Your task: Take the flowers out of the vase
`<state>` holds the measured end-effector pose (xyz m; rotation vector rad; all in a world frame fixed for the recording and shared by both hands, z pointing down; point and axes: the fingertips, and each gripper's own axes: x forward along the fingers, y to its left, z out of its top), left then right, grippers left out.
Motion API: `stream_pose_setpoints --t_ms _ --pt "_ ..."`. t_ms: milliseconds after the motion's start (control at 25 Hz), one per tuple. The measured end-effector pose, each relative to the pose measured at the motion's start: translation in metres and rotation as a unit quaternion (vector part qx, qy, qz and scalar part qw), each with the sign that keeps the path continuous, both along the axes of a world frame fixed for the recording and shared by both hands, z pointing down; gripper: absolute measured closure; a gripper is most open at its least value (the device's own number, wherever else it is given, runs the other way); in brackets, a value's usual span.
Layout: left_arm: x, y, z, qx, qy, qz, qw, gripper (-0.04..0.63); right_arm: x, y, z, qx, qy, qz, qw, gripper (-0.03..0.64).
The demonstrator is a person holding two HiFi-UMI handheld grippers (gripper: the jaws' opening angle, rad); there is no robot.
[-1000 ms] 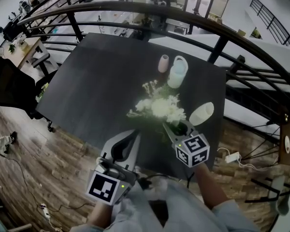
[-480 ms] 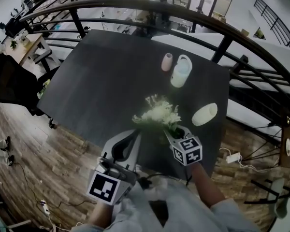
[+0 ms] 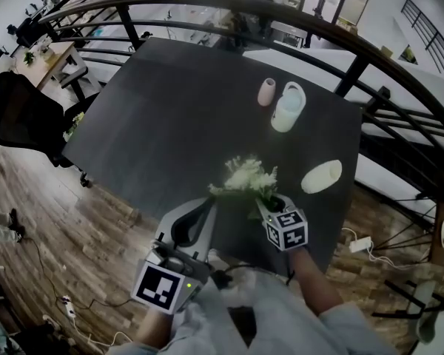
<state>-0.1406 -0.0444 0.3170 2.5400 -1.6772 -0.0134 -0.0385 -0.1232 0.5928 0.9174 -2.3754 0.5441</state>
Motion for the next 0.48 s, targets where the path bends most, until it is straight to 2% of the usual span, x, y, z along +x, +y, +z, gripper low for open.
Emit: stream_pose_setpoints --t_ms 160,400,480 --pt "0.0012 -0.0036 0.0001 -0.001 0.000 -0.001 1.0000 0.595 0.0027 -0.0030 0.0060 0.002 0.010 0.001 1.000 0.514" --pt "0.0049 -0.0064 0.0002 -0.002 0.002 0.004 1.0000 0.595 0.0045 -0.0027 0.0069 0.002 0.011 0.005 1.000 0.434" --pt "0.0060 -0.0075 -0.0001 -0.003 0.001 0.007 1.0000 0.595 0.0044 -0.0025 0.0037 0.005 0.008 0.005 1.000 0.433"
